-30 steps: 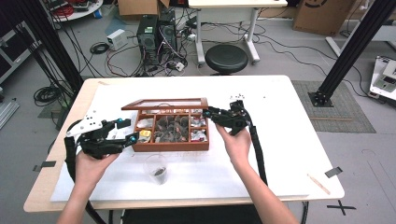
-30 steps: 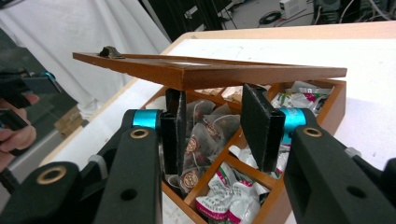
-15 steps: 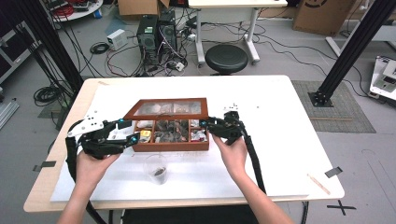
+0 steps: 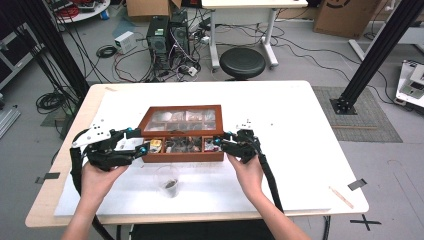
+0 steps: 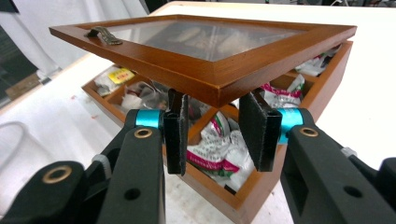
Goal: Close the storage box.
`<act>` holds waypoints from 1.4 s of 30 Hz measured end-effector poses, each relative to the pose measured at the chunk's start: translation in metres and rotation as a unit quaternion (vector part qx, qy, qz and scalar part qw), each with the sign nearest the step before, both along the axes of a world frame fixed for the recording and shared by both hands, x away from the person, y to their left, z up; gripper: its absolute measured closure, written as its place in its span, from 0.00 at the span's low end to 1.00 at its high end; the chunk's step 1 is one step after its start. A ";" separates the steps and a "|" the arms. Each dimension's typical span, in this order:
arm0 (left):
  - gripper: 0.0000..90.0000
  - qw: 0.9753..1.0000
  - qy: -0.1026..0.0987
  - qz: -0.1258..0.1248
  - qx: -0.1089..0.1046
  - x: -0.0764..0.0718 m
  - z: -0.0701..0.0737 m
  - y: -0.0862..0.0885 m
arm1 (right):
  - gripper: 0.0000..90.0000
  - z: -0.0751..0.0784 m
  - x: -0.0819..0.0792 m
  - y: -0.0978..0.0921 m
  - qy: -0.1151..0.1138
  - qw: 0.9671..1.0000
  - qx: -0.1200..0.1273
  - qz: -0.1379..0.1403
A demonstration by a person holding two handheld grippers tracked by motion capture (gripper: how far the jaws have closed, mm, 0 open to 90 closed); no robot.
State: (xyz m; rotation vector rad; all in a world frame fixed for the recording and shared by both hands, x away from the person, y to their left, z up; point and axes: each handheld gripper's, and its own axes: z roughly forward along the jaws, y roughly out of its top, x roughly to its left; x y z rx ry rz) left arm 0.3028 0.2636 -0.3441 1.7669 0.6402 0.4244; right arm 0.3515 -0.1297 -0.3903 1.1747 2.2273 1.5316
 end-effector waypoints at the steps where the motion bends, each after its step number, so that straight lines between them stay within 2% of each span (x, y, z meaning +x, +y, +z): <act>1: 0.42 1.000 0.000 0.000 0.000 0.000 0.000 0.000 | 0.71 -0.002 -0.001 0.000 -0.002 1.000 -0.003 -0.001; 5: 0.42 1.000 -0.001 0.000 0.001 -0.001 0.000 0.000 | 0.71 -0.008 -0.005 0.000 -0.008 1.000 -0.014 -0.008; 20: 0.42 1.000 0.000 -0.002 -0.001 -0.001 -0.001 0.001 | 0.69 -0.026 -0.010 -0.002 0.006 0.999 -0.027 -0.016; 26: 0.41 1.000 -0.001 -0.002 -0.002 -0.001 -0.001 0.001 | 0.68 -0.031 -0.013 -0.001 0.009 0.999 -0.037 -0.017; 33: 0.41 1.000 -0.002 -0.001 -0.003 -0.002 0.000 0.002 | 0.68 -0.032 -0.016 -0.003 0.001 0.999 -0.049 -0.021; 36: 0.41 1.000 -0.001 -0.001 -0.003 -0.002 0.000 0.002 | 0.68 -0.034 -0.017 -0.002 0.002 0.998 -0.064 -0.020; 42: 0.41 1.000 -0.003 -0.002 -0.003 -0.002 0.000 0.002 | 0.67 -0.037 -0.019 -0.001 0.004 0.997 -0.075 -0.020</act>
